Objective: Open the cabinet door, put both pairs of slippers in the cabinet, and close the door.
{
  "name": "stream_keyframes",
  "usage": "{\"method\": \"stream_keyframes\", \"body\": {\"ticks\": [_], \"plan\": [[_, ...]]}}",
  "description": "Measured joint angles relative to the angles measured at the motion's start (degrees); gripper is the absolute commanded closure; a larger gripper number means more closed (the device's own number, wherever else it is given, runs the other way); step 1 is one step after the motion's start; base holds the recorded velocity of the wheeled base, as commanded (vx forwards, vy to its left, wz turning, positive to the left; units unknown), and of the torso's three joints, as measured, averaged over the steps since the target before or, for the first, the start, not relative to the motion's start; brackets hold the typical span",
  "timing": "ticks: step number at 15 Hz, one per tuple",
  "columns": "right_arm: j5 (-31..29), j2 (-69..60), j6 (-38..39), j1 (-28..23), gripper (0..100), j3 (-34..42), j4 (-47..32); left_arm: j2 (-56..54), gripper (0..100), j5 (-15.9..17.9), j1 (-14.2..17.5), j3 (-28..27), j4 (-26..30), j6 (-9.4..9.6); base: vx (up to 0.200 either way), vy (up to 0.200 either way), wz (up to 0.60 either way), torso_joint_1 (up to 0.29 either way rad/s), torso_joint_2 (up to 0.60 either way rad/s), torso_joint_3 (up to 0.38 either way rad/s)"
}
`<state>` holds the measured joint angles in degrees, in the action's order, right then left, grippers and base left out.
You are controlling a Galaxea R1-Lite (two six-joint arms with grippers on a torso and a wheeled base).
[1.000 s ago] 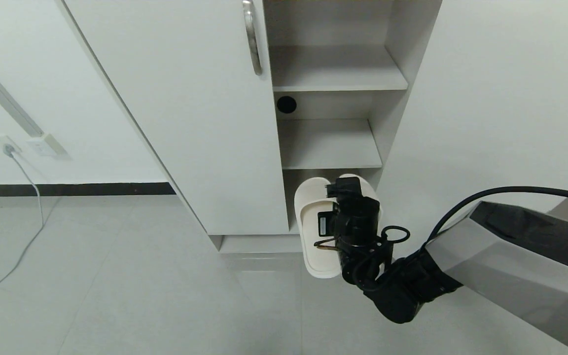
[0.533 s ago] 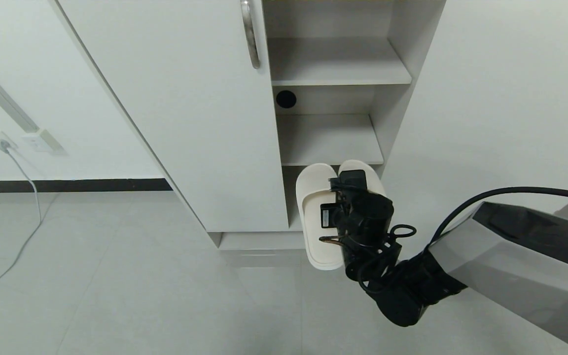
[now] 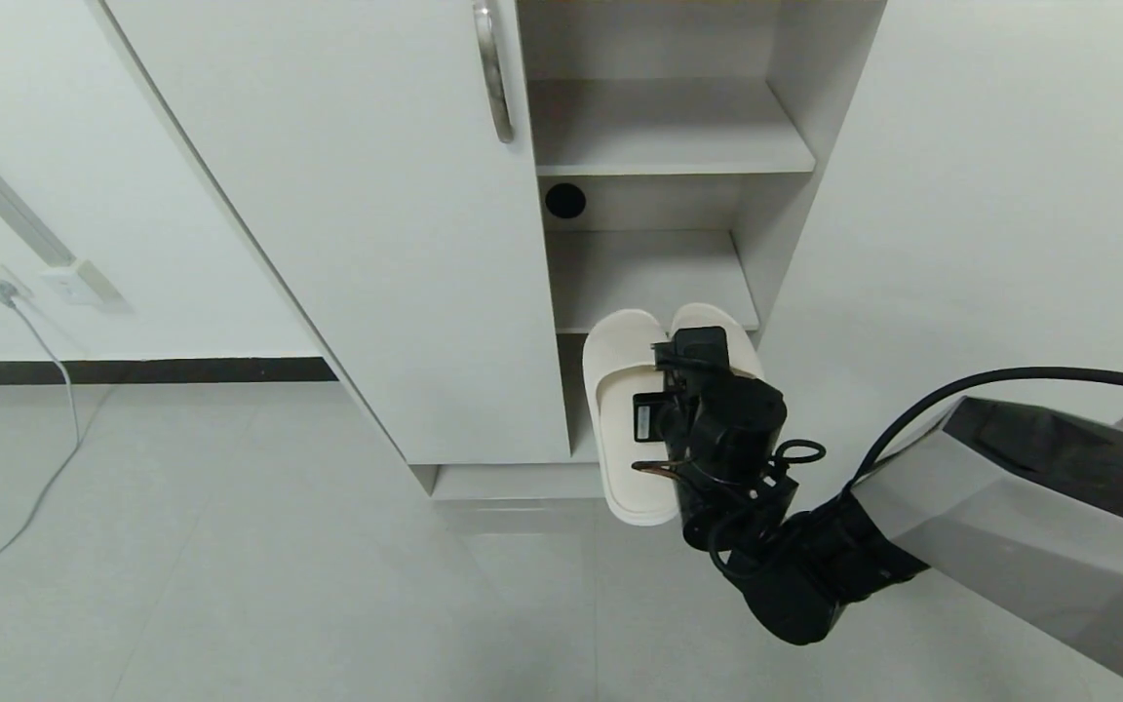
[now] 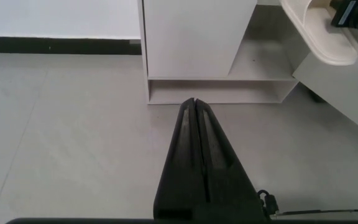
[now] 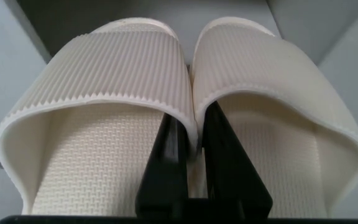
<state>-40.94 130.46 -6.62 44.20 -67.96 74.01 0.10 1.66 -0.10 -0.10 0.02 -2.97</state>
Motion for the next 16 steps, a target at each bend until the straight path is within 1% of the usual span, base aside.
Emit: {"method": "stream_keyframes", "body": {"ticks": [6,10,11,16], "plan": [[0.27,0.35,-0.11,-0.05,100,-0.83,-0.38,0.00,100,-0.02,0.00,0.00,-0.02,-0.02,0.200,0.000,0.00,0.007,0.00,0.001],[3.01,1.12,-0.11,-0.29,100,-2.16,-2.35,0.00,100,-0.05,0.02,0.00,-0.02,-0.06,0.200,0.000,0.00,0.000,0.01,0.001],[3.12,1.29,-0.05,-0.51,100,-2.99,-3.96,0.00,100,-0.10,0.02,0.00,0.00,-0.06,0.000,0.000,0.00,0.000,0.00,0.000],[3.15,4.27,0.50,-2.69,100,-12.36,-10.59,0.00,100,-0.07,-0.01,0.00,-0.02,-0.15,0.000,0.000,0.00,0.000,0.00,0.000]]}}
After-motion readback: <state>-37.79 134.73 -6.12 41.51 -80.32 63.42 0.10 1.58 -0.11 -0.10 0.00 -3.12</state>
